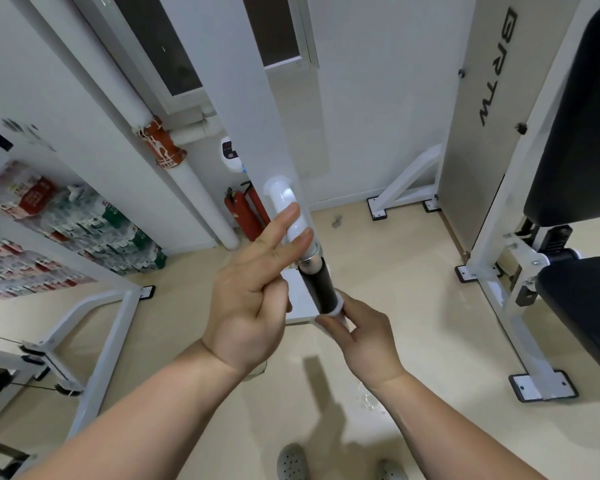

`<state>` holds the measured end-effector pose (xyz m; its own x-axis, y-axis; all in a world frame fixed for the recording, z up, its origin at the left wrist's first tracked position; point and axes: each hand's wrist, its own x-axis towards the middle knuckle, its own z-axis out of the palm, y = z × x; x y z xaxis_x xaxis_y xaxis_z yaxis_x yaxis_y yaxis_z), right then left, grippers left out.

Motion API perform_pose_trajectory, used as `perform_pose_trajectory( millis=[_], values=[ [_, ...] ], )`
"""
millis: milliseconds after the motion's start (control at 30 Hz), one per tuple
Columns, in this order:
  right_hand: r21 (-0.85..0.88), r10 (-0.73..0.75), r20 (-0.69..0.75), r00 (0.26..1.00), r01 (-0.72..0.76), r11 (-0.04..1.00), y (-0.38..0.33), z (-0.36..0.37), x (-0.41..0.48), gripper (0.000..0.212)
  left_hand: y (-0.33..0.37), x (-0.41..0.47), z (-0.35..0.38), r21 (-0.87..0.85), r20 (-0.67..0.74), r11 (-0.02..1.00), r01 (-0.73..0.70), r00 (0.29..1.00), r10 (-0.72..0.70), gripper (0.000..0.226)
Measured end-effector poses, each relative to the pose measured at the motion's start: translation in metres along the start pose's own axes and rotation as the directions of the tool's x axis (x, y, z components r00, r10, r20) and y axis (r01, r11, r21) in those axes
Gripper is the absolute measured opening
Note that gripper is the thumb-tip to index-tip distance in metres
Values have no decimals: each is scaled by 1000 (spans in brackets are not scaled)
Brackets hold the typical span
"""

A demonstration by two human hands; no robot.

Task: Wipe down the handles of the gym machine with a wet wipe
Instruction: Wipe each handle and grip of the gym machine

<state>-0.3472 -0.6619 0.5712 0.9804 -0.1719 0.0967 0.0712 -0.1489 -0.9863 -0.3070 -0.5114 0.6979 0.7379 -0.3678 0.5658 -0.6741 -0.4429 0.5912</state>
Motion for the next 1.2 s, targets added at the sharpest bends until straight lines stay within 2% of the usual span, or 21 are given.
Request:
perform_pose_trajectory(
  millis=[67, 133, 200, 233, 367, 467, 533, 600, 633, 700, 767, 800, 867, 933, 1000, 1100, 1200],
  values=[
    [31, 11, -7, 1000, -11, 999, -10, 4, -2, 30, -2, -1, -2, -7, 1, 1000, -15, 1000, 15, 72],
    [63, -107, -115, 988, 115, 991, -42, 9, 1, 29, -1, -1, -5, -46, 24, 998, -45, 999, 46, 72],
    [60, -244, -233, 942, 264, 963, -63, 13, 9, 29, 1, 2, -4, -81, 70, 994, -68, 995, 73, 68],
    [55, -259, -265, 929, 283, 957, -66, 16, 12, 27, 1, 4, -5, -95, 94, 993, -75, 992, 84, 67],
    [57, -51, -272, 961, 69, 996, -42, 27, -3, 11, -7, 10, -13, -162, 139, 985, -61, 987, 84, 74],
    [-20, 103, -230, 968, -110, 994, -28, 36, -21, 31, -12, 9, -16, -183, 139, 978, -96, 983, 122, 76],
    [-85, 163, -256, 953, -190, 978, -24, 39, -24, 29, -14, 9, -20, -222, 176, 971, -91, 976, 131, 76],
    [-157, 181, -344, 921, -247, 956, -27, 43, -28, 15, -17, 8, -27, -306, 198, 950, -59, 972, 124, 73],
    [-167, 195, -401, 895, -281, 945, -32, 47, -32, 14, -19, 6, -31, -342, 161, 938, -55, 980, 116, 71],
    [-163, 175, -540, 823, -306, 938, -46, 55, -42, 25, -25, -5, -36, -369, 25, 927, -64, 997, 79, 60],
    [-224, 64, -669, 740, -283, 933, -61, 61, -51, 33, -32, -22, -36, -361, -1, 932, 26, 1000, -28, 48],
    [-259, 4, -706, 708, -264, 929, -67, 63, -54, 37, -36, -31, -36, -355, 62, 927, 116, 993, -100, 40],
    [-325, -97, -723, 684, -212, 922, -78, 70, -57, 44, -42, -47, -33, -307, 292, 908, 284, 937, -195, 33],
    [-344, -136, -717, 684, -177, 922, -89, 78, -61, 48, -49, -58, -31, -287, 475, 900, 328, 865, -164, 43],
    [-294, -106, -708, 698, -155, 943, -97, 86, -63, 45, -52, -59, -28, -333, 543, 875, 351, 830, -126, 44],
    [-207, -16, -698, 716, -180, 962, -99, 93, -65, 40, -52, -56, -26, -345, 582, 815, 466, 787, -204, 32],
    [-122, 85, -647, 758, -213, 969, -99, 95, -68, 14, -57, -50, -31, -296, 582, 862, 412, 793, -180, 35]
  ],
)
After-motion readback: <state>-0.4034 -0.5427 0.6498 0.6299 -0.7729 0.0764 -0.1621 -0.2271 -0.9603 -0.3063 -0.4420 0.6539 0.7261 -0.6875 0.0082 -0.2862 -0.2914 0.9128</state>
